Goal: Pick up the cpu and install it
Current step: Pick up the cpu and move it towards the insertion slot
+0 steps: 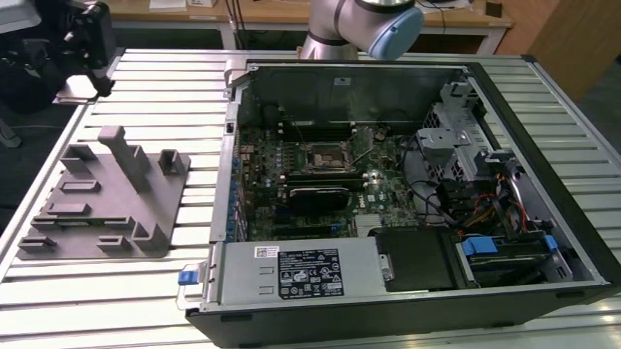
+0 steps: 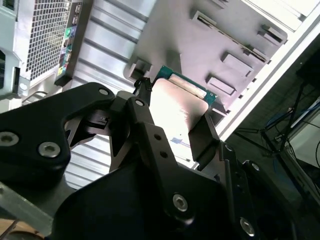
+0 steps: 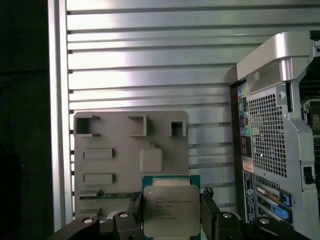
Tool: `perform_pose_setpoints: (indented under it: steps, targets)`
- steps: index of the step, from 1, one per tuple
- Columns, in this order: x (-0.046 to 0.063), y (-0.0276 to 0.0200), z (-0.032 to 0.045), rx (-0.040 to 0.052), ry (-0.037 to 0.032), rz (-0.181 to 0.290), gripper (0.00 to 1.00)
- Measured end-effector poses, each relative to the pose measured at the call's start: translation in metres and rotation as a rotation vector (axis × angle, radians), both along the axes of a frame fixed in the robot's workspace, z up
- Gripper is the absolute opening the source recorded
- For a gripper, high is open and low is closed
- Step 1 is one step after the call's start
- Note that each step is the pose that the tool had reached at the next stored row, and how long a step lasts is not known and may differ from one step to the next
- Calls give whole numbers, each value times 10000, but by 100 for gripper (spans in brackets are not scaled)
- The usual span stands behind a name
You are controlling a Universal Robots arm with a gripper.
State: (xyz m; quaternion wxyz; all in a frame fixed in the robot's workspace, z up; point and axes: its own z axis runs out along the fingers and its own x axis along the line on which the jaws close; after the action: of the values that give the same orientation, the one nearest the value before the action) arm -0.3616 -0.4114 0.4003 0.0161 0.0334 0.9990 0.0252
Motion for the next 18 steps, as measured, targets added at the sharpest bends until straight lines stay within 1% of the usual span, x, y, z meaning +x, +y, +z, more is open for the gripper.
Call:
perform_pose_setpoints:
  steps: [11, 18]
  targets:
    - [342, 8, 0, 0, -1, 1, 55]
    - [536, 19, 0, 0, -1, 0, 55]
